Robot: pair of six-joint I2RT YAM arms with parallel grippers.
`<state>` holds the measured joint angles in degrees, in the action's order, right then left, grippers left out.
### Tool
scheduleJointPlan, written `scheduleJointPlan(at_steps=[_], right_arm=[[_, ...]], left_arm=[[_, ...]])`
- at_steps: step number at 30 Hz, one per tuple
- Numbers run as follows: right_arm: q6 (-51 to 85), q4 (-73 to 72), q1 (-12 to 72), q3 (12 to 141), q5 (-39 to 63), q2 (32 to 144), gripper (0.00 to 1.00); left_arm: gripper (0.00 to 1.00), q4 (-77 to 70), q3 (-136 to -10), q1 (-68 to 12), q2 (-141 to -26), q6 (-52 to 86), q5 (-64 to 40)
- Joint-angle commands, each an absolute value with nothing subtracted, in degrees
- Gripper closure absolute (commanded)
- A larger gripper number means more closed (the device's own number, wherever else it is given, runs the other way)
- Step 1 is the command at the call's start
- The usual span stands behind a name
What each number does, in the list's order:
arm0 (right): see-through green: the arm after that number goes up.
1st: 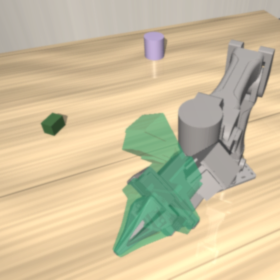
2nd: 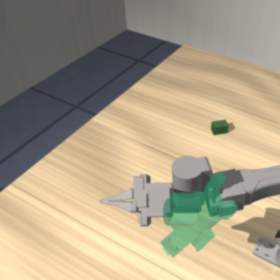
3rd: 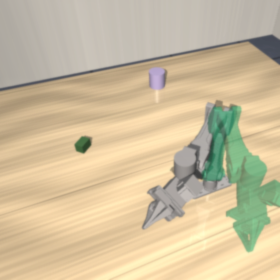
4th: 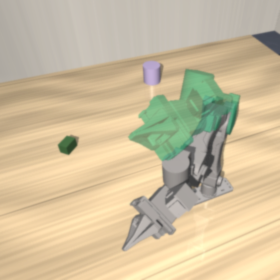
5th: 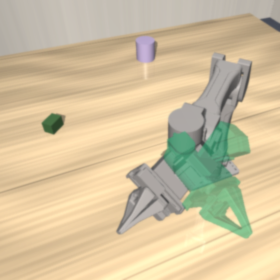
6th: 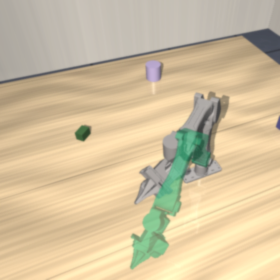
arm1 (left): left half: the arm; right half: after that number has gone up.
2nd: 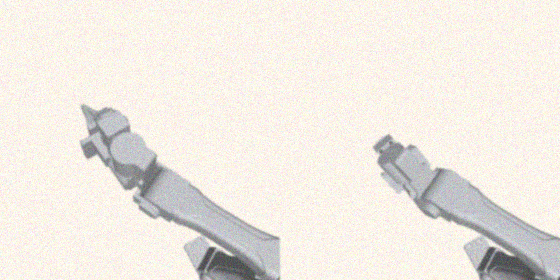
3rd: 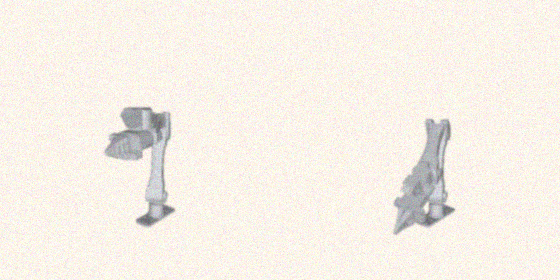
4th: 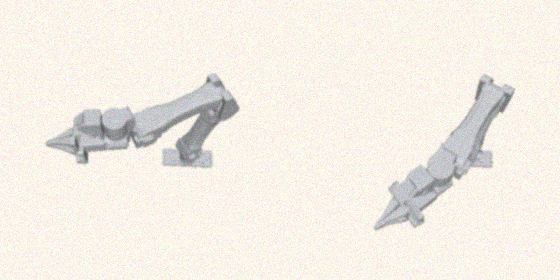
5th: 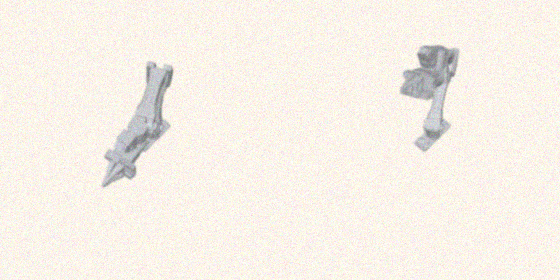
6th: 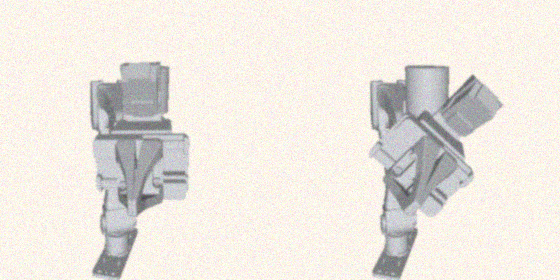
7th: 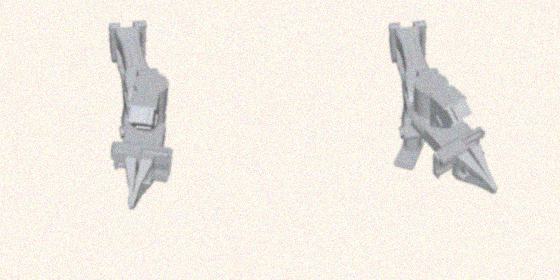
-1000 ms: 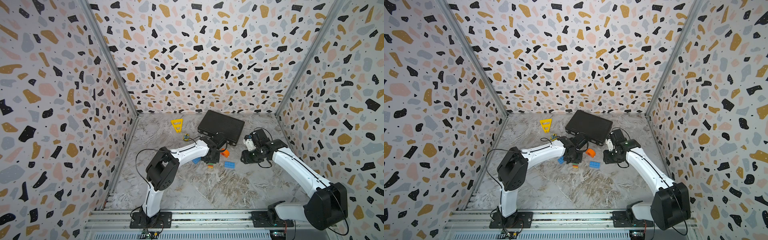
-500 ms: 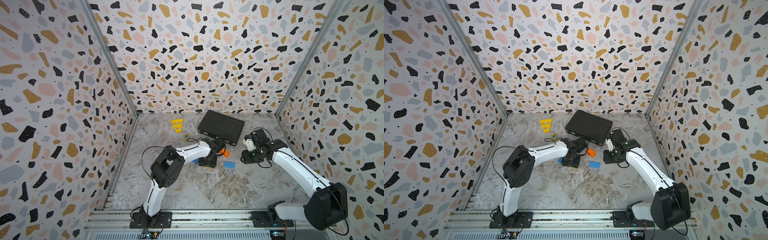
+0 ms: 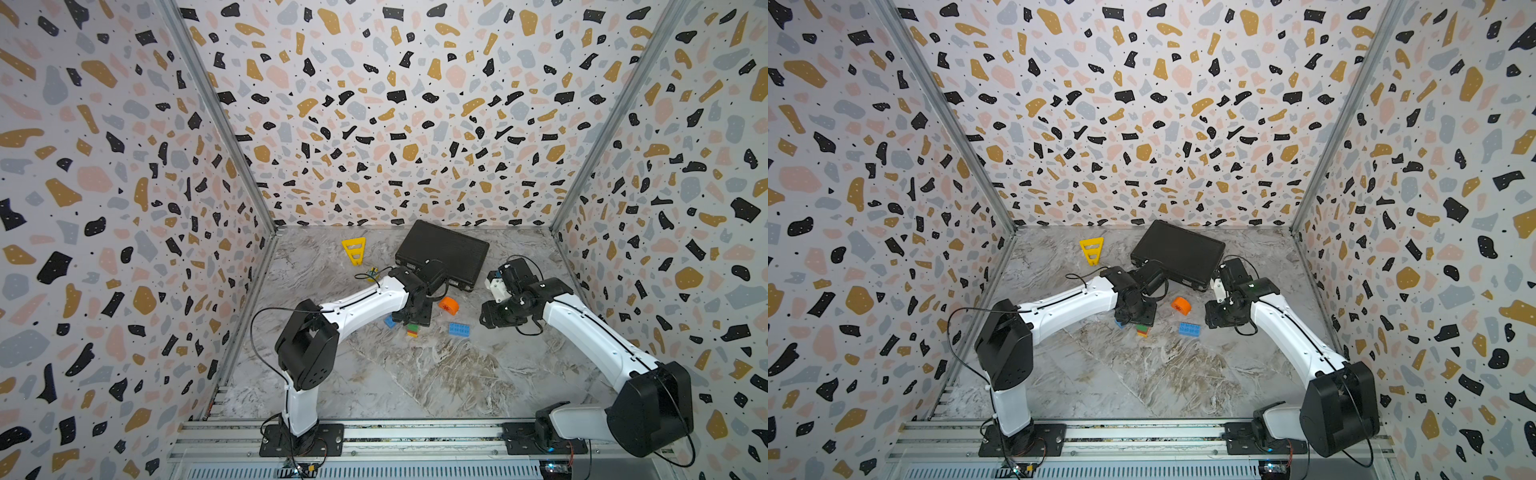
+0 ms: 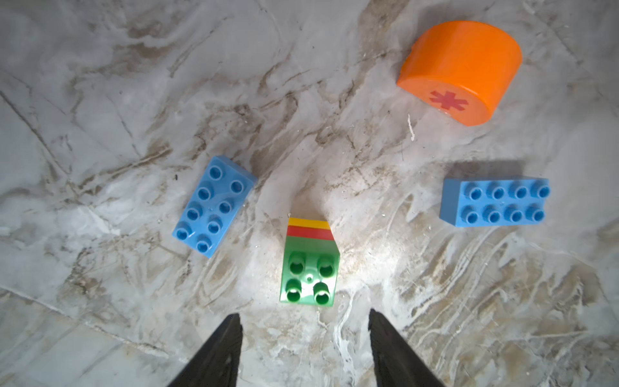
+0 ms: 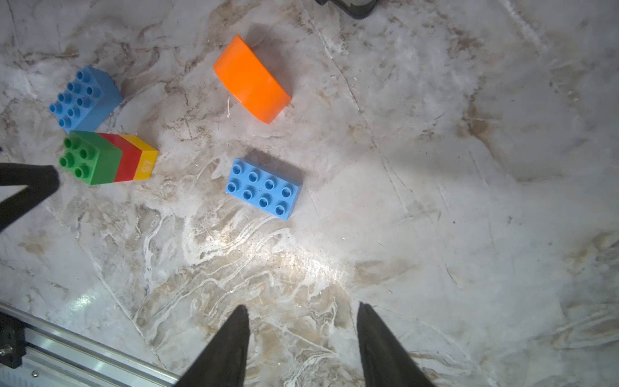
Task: Assemble an ice cream with lego
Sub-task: Pick up the lego brick from the center of the board.
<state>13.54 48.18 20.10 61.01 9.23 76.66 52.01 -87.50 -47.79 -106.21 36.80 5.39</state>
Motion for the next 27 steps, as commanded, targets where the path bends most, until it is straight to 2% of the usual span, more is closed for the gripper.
scheduleJointPlan(at_steps=[1,7,12,17,27], right_arm=[[10.9,50.5,20.0,62.7,9.4,76.7,0.43],[4.1,51.5,21.3,64.1,12.5,77.7,0.41],[-9.4,54.4,26.2,66.9,6.0,82.2,0.41],[-23.2,55.9,28.3,69.4,4.0,88.6,0.40],[-32.3,52.9,29.6,75.1,5.4,99.5,0.38]], left_arm=[[0.38,49.4,-83.3,-47.6,-101.5,36.1,3.6],[0.35,39.8,-76.3,-47.0,-92.3,30.4,-0.8],[0.35,33.4,-71.5,-44.5,-86.7,26.6,-7.5],[0.35,28.5,-66.8,-40.9,-81.2,26.0,-13.8],[0.34,23.0,-59.6,-35.6,-72.2,26.5,-17.2]])
